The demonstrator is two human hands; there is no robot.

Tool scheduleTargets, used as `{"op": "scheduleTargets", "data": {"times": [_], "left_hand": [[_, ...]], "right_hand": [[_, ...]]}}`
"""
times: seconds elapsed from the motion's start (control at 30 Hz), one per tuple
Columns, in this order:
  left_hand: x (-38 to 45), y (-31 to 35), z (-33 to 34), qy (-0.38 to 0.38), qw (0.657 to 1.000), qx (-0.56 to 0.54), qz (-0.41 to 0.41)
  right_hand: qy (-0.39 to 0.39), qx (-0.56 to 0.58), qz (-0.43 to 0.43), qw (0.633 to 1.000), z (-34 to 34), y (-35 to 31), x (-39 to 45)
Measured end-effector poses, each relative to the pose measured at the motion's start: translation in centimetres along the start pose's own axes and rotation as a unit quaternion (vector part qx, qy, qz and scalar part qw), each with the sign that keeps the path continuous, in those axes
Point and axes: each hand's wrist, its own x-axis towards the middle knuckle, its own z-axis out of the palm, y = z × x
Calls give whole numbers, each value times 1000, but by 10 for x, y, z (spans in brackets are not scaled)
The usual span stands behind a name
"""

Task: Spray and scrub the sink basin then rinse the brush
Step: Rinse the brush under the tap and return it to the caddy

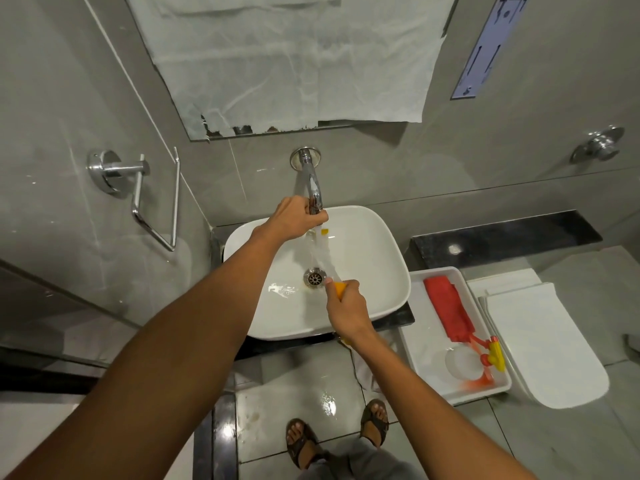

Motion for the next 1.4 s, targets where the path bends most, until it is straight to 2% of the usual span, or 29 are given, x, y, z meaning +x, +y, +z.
{"op": "scheduleTargets", "data": {"times": [0.1, 0.2, 0.3, 0.47, 0.53, 0.6, 0.73, 0.8, 0.87, 0.93, 0.97, 1.03, 1.1, 1.2, 1.3, 1.4], "left_hand": [[0, 0, 0, 2, 1000, 6, -2], [-1, 1, 1, 0, 1000, 8, -3], [-1, 2, 2, 0, 1000, 13, -7], [-2, 4, 6, 15, 999, 23, -18], [-2, 4, 6, 18, 999, 28, -21], [-2, 3, 7, 21, 999, 35, -22], [-1, 4, 8, 30, 998, 54, -24], [-1, 3, 9, 33, 997, 68, -21], [-1, 3, 9, 35, 996, 84, -15], [-2, 2, 10, 37, 995, 94, -11], [-2, 2, 10, 37, 995, 96, -10], [-3, 2, 11, 38, 995, 96, -6], [-3, 2, 11, 40, 995, 95, -6], [-3, 1, 11, 42, 995, 91, -7], [-4, 1, 12, 48, 995, 89, -7], [-4, 1, 12, 50, 995, 87, -6]], "right_hand": [[-65, 131, 55, 988, -10, 1, 4], [-128, 275, 122, 945, -22, 1, 7], [-194, 412, 208, 866, -32, 7, 11], [-304, 602, 303, 673, -41, 23, 12], [-338, 620, 308, 637, -44, 30, 10], [-357, 620, 305, 629, -44, 36, 9], [-358, 617, 293, 637, -42, 38, 9], [-340, 591, 279, 677, -40, 36, 11], [-284, 516, 253, 768, -35, 33, 13], [-187, 371, 190, 890, -30, 31, 14], [-140, 283, 143, 938, -27, 30, 13], [-63, 120, 49, 990, -23, 30, 9], [-4, -25, -31, 999, -21, 32, 8], [45, -124, -86, 988, -16, 33, 8], [65, -142, -99, 983, -12, 35, 10], [62, -66, -55, 994, -12, 36, 13]]}}
